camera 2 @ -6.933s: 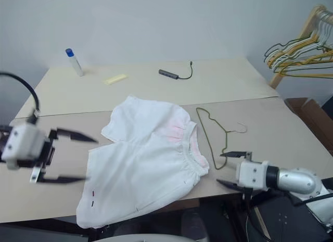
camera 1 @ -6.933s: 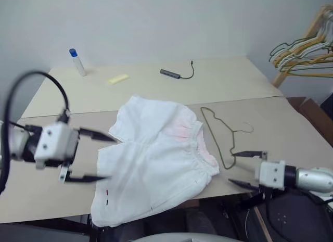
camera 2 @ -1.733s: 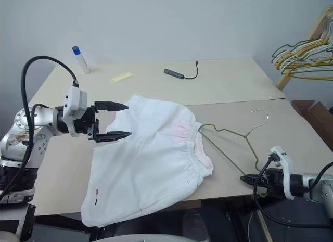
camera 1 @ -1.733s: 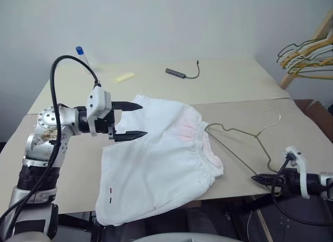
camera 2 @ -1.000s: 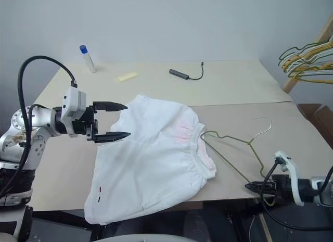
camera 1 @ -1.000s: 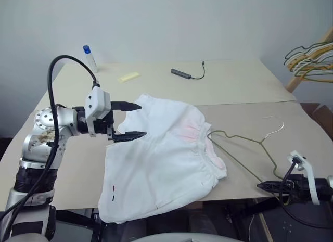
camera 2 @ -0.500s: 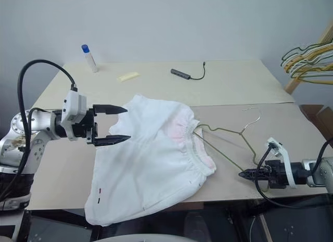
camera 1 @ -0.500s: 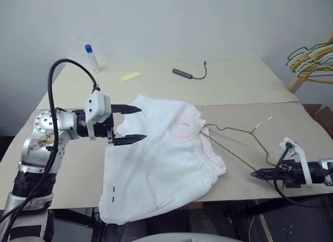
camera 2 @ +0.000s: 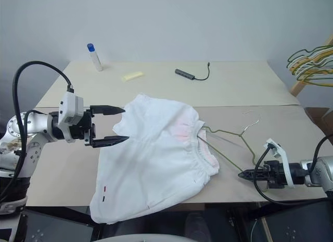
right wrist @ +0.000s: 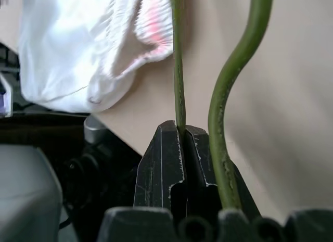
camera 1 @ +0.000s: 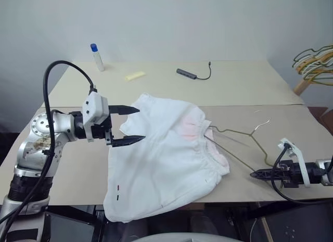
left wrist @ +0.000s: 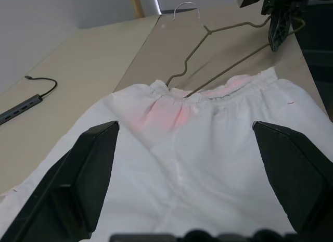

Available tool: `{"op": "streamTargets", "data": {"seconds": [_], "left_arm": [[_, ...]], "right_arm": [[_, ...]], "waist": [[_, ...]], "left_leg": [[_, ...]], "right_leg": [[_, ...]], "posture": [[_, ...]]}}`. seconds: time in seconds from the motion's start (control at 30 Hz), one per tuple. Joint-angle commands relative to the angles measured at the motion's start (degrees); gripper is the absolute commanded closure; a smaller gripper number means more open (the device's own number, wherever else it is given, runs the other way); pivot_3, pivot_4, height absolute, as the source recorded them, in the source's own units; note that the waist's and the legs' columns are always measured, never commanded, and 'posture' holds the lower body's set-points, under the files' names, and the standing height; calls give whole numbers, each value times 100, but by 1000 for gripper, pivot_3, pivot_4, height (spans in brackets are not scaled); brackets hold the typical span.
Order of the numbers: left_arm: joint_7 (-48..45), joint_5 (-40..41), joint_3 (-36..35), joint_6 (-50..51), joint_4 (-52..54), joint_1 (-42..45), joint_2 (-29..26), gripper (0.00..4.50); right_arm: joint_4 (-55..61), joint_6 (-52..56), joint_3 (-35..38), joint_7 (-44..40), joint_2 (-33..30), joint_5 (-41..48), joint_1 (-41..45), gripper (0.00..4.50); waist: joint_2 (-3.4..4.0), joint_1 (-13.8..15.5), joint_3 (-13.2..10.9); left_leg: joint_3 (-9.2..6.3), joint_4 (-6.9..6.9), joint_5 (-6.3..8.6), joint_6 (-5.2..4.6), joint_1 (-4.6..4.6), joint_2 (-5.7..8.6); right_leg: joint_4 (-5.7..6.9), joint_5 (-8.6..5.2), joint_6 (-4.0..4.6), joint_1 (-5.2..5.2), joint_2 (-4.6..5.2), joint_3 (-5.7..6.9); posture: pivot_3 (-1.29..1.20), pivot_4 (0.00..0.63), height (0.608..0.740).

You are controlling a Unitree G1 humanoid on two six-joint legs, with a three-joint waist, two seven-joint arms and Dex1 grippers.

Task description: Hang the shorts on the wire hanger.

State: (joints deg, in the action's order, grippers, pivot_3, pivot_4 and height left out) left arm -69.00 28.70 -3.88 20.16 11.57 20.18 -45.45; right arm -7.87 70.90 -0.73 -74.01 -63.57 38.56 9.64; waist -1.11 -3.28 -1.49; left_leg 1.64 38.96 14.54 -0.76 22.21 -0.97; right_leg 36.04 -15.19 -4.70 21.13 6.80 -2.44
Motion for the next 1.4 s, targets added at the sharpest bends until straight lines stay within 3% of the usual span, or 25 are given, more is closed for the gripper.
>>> {"op": "streamTargets", "data": {"seconds": [0.03,0.27,0.5,0.8,1.07,1.17,1.4], "left_arm": [[33,43,-85,-56,43,134,-20,27],[20,32,-51,-71,-21,211,-8,27],[14,33,-108,-85,-30,200,-71,27],[30,29,-82,-95,-29,241,-59,27],[36,30,-112,-102,-4,209,-79,27],[41,-9,-81,-138,-91,298,-55,27],[-56,-171,85,-363,-595,799,63,27]], "right_arm": [[-10,-45,-22,26,78,-6,293,4500],[-746,-152,-330,272,717,-336,1131,4500],[-543,-232,-813,-141,722,-370,1200,4500],[-1971,-616,-1050,61,1385,-1013,2267,4500],[-1721,-648,-1104,-210,1339,-1082,2240,4500],[-1568,-780,-756,80,1343,-1077,2308,4500],[69,-1261,100,659,878,-1059,1926,4500]], "waist": [[0,0,0],[0,-25,0],[0,70,0],[1,77,-1],[1,99,-1],[1,88,-1],[6,93,-4]], "left_leg": [[0,0,0,0,0,0],[-1,-3,0,0,3,-1],[-1,-1,0,0,5,-2],[0,-2,-1,1,6,-16],[-1,-1,-1,1,6,-17],[-1,-2,-1,1,6,-18],[-1,-2,-1,2,10,-19]], "right_leg": [[0,0,0,0,0,0],[0,1,2,4,-4,1],[2,2,3,6,-4,3],[1,6,11,11,-24,1],[4,7,13,11,-26,3],[2,7,13,11,-27,3],[2,7,12,15,-27,3]], "posture": [[-59,0,740],[-50,0,740],[-36,0,740],[-29,0,740],[-20,0,740],[-32,0,740],[-77,0,740]]}}
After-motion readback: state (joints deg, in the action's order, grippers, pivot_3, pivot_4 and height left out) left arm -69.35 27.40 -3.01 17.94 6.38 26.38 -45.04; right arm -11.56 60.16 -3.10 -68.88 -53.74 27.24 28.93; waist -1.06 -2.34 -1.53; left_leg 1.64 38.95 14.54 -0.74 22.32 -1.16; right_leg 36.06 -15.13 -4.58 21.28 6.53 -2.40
